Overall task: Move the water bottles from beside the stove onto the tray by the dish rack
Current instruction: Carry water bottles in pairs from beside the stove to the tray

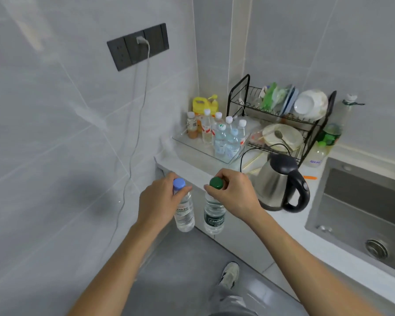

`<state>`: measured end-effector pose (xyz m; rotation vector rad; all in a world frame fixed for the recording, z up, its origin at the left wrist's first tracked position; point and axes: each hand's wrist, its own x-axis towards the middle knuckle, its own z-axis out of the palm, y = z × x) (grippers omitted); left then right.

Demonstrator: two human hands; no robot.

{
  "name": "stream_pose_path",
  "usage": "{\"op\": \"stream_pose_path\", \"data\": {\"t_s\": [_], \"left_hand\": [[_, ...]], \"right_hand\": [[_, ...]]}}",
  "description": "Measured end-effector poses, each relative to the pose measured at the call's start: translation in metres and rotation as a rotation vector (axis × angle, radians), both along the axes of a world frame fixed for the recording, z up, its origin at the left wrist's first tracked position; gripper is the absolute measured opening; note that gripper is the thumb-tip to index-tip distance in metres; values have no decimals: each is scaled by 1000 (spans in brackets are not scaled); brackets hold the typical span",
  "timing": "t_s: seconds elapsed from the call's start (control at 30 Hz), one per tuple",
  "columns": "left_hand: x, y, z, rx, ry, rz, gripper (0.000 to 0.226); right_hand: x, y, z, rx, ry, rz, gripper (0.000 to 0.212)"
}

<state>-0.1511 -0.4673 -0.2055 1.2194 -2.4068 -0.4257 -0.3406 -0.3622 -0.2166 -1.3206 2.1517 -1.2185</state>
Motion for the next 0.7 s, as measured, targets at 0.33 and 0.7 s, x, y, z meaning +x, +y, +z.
{"op": "stream_pose_path", "data": {"t_s": [0.33,0.7], "left_hand": [[-122,-185,24,20,30,-7,36],[-224,-319,13,36,93,-134,36]], "right_hand": [[-125,-176,13,-46,6,7,26],[-202,-294,9,43,67,-171,32]]}}
